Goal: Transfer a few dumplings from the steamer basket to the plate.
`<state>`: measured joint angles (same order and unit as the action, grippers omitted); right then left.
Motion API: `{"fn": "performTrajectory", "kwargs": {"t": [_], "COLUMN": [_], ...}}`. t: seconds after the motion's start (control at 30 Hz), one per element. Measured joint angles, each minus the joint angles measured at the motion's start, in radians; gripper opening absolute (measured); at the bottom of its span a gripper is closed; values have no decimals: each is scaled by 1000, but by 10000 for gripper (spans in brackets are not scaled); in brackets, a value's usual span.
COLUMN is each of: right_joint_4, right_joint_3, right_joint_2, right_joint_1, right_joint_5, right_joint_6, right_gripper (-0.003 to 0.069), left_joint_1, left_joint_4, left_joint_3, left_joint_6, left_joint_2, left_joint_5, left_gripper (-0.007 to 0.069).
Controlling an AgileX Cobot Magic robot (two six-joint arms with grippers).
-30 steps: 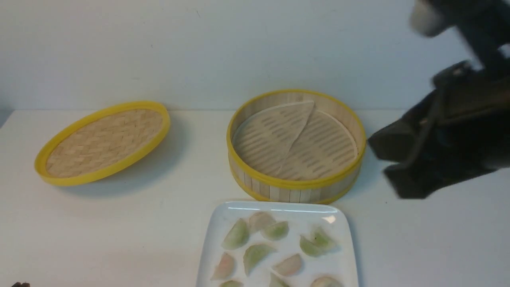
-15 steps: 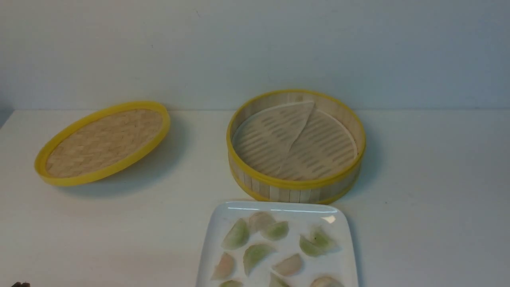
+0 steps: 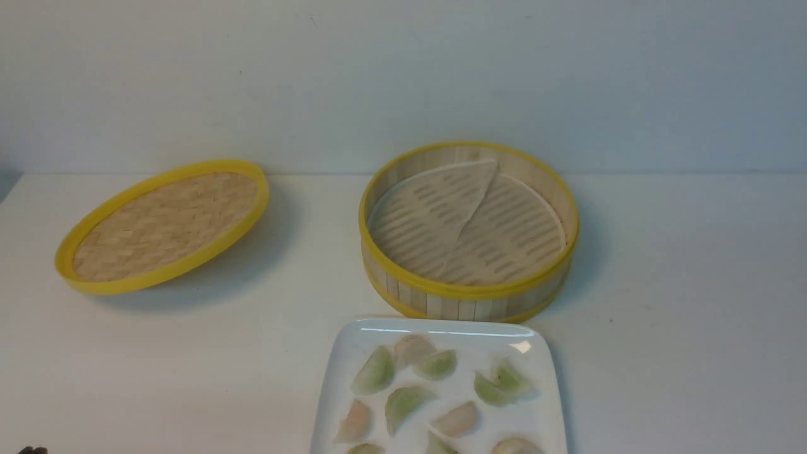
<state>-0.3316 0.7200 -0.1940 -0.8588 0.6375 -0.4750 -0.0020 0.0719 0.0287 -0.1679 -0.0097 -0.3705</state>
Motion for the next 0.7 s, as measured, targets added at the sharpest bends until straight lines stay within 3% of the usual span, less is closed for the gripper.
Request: {"fn": "performTrajectory", "kwargs": {"t": [0.4,0.7], "right_joint_4": [25,320], "right_joint_3": [-5,-12], "right_joint_2": [0,0], "right_joint_1": [0,0], "right_joint_5": [-96,-105], "right_joint_6": [54,432], "right_gripper": [-15,-15], "left_joint_1": [0,0], "left_joint_4": [0,0], "left_joint_3": [0,0], "left_joint_6": [0,0], "left_joint_2": [0,0], "left_joint_5": [0,0], "left_gripper": [-6,-6]}}
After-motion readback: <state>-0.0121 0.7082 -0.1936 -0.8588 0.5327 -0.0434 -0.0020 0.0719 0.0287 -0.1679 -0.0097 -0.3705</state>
